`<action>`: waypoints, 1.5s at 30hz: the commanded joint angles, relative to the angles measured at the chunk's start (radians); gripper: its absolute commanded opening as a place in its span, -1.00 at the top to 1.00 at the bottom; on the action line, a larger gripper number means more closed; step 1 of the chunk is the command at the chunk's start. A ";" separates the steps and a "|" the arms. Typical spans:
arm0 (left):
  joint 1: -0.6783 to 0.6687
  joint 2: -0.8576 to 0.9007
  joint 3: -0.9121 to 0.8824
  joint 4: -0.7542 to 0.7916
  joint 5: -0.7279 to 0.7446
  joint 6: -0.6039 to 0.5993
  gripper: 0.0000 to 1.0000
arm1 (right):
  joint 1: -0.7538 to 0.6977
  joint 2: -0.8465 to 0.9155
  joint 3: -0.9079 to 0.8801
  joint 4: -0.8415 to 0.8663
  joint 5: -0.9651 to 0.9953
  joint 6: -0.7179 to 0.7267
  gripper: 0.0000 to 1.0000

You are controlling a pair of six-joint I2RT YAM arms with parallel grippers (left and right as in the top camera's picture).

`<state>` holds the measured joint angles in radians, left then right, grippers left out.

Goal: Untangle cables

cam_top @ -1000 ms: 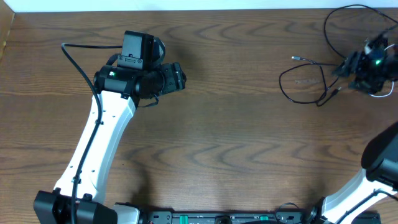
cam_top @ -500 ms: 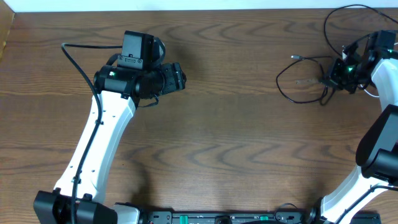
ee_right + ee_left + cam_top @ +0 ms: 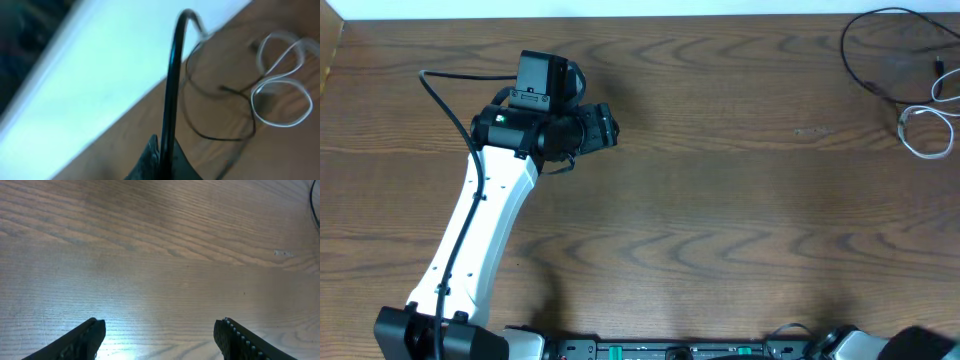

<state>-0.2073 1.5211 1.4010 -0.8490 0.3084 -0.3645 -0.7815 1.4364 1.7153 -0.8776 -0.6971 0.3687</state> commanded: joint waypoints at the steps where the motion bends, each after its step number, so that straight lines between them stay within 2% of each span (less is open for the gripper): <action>1: 0.002 -0.012 0.010 -0.003 -0.008 0.016 -0.49 | -0.130 -0.055 0.005 0.030 -0.067 0.098 0.98; 4: 0.002 -0.012 0.010 -0.008 -0.008 0.016 -0.49 | -0.261 -0.088 0.005 0.100 -0.134 0.177 0.98; 8: 0.002 -0.012 0.010 -0.011 -0.008 0.016 -0.49 | -0.359 -0.092 0.005 0.187 -0.165 0.248 0.98; 13: 0.002 -0.012 0.010 -0.011 -0.007 0.016 -0.51 | -0.393 -0.071 0.005 0.186 0.048 0.244 0.98; 19: 0.002 -0.012 0.010 -0.011 -0.008 0.016 -0.49 | -0.328 0.057 0.005 0.274 0.170 0.209 0.98; 21: 0.002 -0.012 0.010 -0.011 -0.008 0.016 -0.49 | -0.291 0.109 0.005 0.342 0.176 0.209 0.98; 25: 0.002 -0.012 0.010 -0.010 -0.008 0.016 -0.49 | -0.188 0.208 0.005 0.583 0.175 0.210 0.97; 29: 0.002 -0.012 0.010 -0.007 -0.008 0.016 -0.49 | -0.118 0.225 0.005 0.684 0.224 0.221 0.98; 34: 0.002 -0.012 0.010 -0.006 -0.008 0.016 -0.49 | -0.066 0.227 0.005 0.575 0.303 0.220 0.98; 37: 0.002 -0.012 0.010 -0.006 -0.008 0.016 -0.49 | -0.060 0.236 0.005 0.276 0.461 0.221 0.98; 40: 0.002 -0.012 0.010 -0.006 -0.008 0.016 -0.49 | -0.062 0.249 0.003 0.153 0.549 0.220 0.98; 43: 0.002 -0.012 0.010 -0.005 -0.008 0.016 -0.50 | -0.062 0.269 -0.009 0.116 0.593 0.194 0.97; 44: 0.002 -0.012 0.010 -0.005 -0.008 0.016 -0.49 | -0.062 0.276 -0.015 0.117 0.593 0.194 0.93; 45: 0.002 -0.012 0.010 -0.005 -0.008 0.016 -0.50 | -0.062 0.291 -0.022 0.118 0.585 0.195 0.56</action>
<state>-0.2073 1.5204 1.4010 -0.8539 0.3084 -0.3618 -0.8452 1.7020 1.7084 -0.7597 -0.1699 0.5877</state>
